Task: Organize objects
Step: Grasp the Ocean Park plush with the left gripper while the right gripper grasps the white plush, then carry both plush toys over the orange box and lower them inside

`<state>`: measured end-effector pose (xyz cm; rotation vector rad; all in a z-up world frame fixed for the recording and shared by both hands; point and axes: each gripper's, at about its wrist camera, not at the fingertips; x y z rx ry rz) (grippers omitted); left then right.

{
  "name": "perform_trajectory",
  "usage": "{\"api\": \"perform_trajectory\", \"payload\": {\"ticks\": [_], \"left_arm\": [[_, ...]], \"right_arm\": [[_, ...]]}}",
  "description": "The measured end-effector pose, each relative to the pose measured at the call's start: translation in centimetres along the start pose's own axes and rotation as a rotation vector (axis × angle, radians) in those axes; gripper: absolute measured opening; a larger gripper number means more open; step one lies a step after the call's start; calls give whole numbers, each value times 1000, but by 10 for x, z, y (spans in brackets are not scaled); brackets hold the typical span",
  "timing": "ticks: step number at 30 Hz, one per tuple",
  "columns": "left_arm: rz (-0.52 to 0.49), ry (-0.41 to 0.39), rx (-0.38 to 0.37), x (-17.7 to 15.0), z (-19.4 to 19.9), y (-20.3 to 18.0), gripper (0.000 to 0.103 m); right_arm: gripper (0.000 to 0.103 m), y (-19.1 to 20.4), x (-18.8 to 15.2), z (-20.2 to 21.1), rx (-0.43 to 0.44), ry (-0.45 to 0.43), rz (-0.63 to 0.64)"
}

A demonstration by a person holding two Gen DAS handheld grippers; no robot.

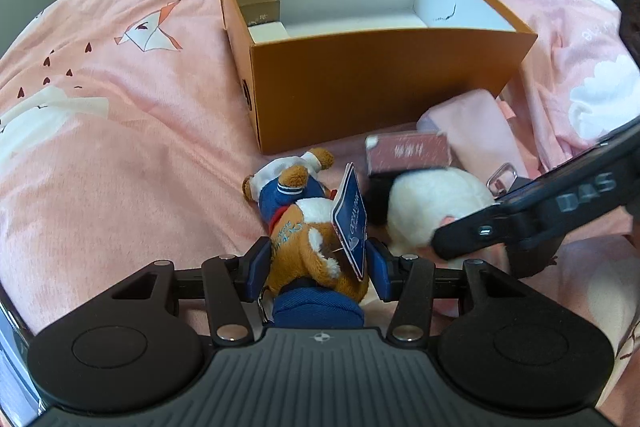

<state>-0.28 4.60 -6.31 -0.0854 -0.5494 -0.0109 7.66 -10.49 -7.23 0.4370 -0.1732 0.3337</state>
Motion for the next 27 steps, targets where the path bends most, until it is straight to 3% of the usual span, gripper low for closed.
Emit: {"api": "perform_trajectory", "payload": {"ticks": [7,14,27], "left_arm": [[43,-58,-12,2,17,-2,54],[59,-139,-61,13,45,-11,51],[117,-293,-137,49,81,0,51]], "right_arm": [[65,-10,-9,38,56,-31,39],[64,-12,-5,87,136,-123,46],[62,-10,22,139,165,-300,100]]}}
Point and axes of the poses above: each gripper's, at about its wrist camera, not at the fingertips, and z roughly against the way its jaws point, y to its left, x to its top, and after that the axes turned 2 degrees about -y, right-handed
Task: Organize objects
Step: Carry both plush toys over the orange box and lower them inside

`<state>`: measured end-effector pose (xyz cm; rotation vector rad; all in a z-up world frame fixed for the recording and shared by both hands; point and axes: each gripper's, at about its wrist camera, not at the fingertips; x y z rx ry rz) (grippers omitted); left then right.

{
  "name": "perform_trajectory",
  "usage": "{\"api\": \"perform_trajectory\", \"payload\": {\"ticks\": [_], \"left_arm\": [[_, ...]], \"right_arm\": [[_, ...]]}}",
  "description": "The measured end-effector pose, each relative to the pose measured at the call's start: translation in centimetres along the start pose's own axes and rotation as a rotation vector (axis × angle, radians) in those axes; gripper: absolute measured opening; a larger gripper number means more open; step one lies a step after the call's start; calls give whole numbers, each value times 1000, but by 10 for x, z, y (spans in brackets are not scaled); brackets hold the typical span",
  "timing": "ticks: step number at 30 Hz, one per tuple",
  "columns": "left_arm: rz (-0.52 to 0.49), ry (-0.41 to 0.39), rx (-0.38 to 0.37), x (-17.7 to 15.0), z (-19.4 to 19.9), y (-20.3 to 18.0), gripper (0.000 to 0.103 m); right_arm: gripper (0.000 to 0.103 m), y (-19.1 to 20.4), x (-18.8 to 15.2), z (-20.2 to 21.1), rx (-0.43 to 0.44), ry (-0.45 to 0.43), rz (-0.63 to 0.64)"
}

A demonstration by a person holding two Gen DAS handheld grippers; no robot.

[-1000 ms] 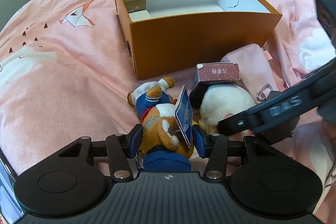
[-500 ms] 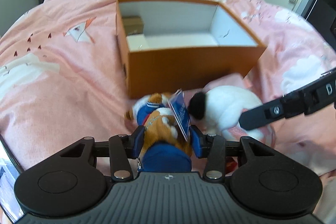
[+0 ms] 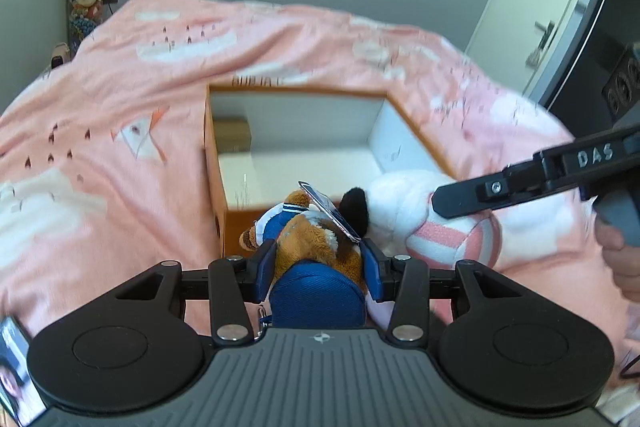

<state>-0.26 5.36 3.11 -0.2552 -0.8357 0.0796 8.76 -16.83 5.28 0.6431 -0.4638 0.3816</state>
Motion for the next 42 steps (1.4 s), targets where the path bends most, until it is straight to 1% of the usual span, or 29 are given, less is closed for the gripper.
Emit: {"api": "perform_trajectory", "payload": {"ticks": [3,7,9,12,15,20,24,26,32,35,38,42], "left_arm": [[0,-51,-6,18,3,2,51],[-16,-95,1,45,-3,3,51],[-16,-106,-4,57,-9,3,51],[5,-94,-8,70,-31,8,51],[48,-51,-8,78,-64,15,51],[81,17,15,75,-111,21,51],[86,58,53,67,-141,22,51],[71,73,72,60,-152,21,51],[-14,126,118,46,-172,11,51],[-38,179,131,43,-178,8,51],[-13,235,122,41,-185,11,52],[48,309,72,42,-191,20,54]], "right_arm": [[62,1,15,6,11,-42,21],[62,0,35,10,26,-95,34],[61,-4,46,11,25,-122,36],[61,-14,62,8,17,-148,24],[61,-28,76,-7,-5,-151,13],[61,-58,84,-46,-52,-119,-26],[61,-85,88,-74,-66,-87,-83],[61,-97,88,-84,-71,-70,-109],[61,-117,90,-115,-79,-15,-134],[61,-121,88,-128,-78,28,-125],[61,-121,84,-138,-89,77,-99],[62,-122,84,-143,-81,112,-55]]}}
Point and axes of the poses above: each gripper's, at about its wrist camera, not at the fingertips, and z roughly against the way its jaws point, y to its left, x to its top, and after that the axes turned 2 degrees about -y, right-handed
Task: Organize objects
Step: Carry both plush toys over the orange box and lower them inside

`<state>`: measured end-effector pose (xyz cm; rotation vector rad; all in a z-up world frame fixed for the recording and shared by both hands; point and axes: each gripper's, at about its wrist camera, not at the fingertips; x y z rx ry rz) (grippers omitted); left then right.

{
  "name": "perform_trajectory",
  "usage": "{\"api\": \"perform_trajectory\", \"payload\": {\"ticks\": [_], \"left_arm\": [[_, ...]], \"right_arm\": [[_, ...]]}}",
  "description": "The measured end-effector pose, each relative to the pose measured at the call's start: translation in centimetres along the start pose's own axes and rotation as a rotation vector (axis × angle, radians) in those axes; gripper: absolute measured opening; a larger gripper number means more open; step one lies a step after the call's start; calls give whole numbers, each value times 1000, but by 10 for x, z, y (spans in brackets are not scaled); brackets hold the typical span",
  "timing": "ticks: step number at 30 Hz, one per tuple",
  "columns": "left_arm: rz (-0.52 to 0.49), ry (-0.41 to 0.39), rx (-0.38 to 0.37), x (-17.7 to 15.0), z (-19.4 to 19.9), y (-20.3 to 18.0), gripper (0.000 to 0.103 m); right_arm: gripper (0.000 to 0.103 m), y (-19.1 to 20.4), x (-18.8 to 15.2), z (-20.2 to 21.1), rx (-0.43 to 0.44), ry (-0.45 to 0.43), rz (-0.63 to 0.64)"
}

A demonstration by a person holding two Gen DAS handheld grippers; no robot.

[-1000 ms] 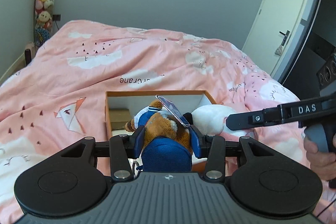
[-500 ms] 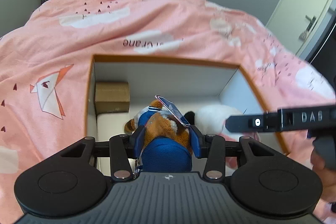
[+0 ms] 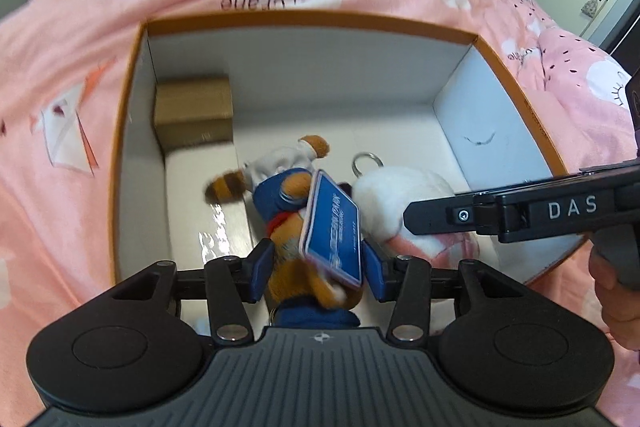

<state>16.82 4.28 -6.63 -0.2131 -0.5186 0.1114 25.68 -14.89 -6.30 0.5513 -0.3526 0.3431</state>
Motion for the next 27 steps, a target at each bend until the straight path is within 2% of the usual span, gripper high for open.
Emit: {"api": "perform_trajectory", "payload": {"ticks": [4,9,12,17,18,19,20,24,27], "left_arm": [[22,39,-64,2,3,7,61],[33,3,-107,8,17,14,65],[34,-10,-81,20,11,13,67],[47,45,-71,27,-15,13,67],[38,49,-57,26,-18,12,66],[25,49,-41,25,-21,10,56],[11,55,-25,24,-23,9,53],[-29,90,-26,23,-19,8,49],[-55,124,-48,25,-13,8,41]], "right_arm": [[63,0,2,-3,3,43,53],[65,-1,3,-3,-14,83,99],[65,-6,6,0,-12,75,82],[63,-12,11,-1,19,90,16],[61,-12,11,-3,13,97,17],[59,-11,10,-5,8,108,21],[56,-11,8,-8,10,117,26],[54,-8,4,-14,3,134,62],[54,-3,6,-15,-9,135,109]]}}
Point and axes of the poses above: each gripper's, at about its wrist camera, not at the fingertips, and z roughly against the way its jaws point, y to its left, x to its top, and after that the axes turned 2 degrees about -y, right-handed
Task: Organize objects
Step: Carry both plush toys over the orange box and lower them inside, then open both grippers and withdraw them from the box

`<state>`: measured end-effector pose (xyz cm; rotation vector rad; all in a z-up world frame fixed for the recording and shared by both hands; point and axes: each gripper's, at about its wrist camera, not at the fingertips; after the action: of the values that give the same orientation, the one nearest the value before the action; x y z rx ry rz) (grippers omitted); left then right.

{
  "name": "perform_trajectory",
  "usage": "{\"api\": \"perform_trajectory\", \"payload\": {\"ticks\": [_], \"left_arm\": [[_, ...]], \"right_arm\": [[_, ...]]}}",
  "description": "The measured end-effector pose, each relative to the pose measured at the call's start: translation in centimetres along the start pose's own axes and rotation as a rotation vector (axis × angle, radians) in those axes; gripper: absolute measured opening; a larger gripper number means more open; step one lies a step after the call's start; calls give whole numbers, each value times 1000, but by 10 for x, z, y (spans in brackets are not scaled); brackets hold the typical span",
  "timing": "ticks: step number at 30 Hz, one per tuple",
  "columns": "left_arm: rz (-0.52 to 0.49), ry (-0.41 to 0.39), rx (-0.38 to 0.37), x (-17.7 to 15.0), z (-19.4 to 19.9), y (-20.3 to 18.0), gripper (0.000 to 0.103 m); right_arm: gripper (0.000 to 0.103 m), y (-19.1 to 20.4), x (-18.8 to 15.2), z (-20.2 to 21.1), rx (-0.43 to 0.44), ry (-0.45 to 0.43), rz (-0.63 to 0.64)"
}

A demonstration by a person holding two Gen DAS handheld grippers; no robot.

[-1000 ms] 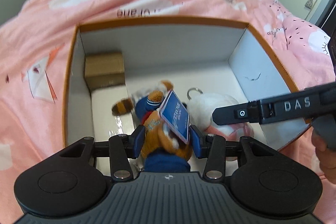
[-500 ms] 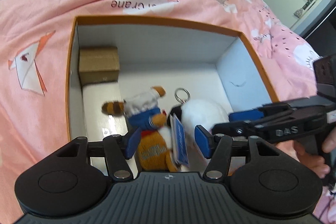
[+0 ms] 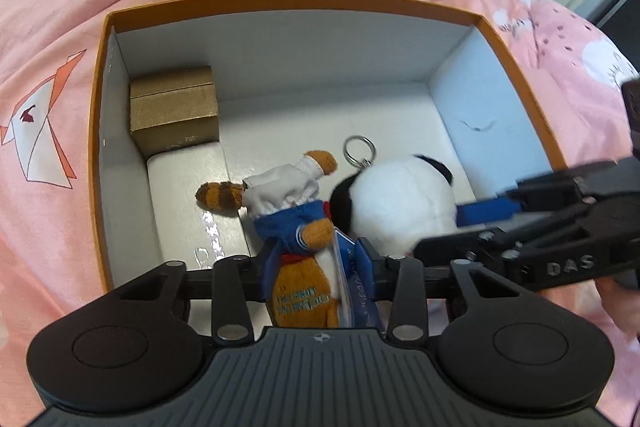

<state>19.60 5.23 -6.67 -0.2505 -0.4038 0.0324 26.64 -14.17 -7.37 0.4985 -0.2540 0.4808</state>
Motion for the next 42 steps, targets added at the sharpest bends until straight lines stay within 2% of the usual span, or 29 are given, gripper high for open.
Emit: {"api": "perform_trajectory", "payload": {"ticks": [1,2,5,12,15,17,18,25,29,36,42], "left_arm": [[-5,13,-11,1,2,0,35],[-4,28,-25,2,3,1,34],[-12,35,-28,2,1,3,34],[-11,33,-28,4,-4,1,34],[13,37,-38,5,-3,8,37],[22,27,-25,5,-5,10,45],[18,23,-19,3,-6,10,45],[-53,39,-10,-3,-1,4,47],[-42,35,-3,-3,-8,6,47],[-37,-21,0,-9,0,4,47],[-25,-132,-11,-23,18,2,50]], "right_arm": [[54,2,0,0,-7,2,20],[55,4,0,0,-12,5,36],[55,7,1,-2,-14,3,58],[53,-2,3,-10,28,-17,-83],[53,5,2,-11,2,-49,-71],[53,16,0,-13,-22,-47,-19],[53,20,-1,-13,-30,-46,2],[51,9,-8,-11,41,-13,-29],[51,5,-10,-16,45,-30,-50],[58,17,-14,-10,-4,-79,8],[64,28,-20,3,-74,-158,58]]}}
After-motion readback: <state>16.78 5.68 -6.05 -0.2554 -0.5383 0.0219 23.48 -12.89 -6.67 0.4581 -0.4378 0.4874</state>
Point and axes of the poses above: each gripper's, at about its wrist camera, not at the fingertips, and z roughly against the way its jaws point, y to its left, x to its top, and after that the axes turned 2 degrees about -y, right-handed
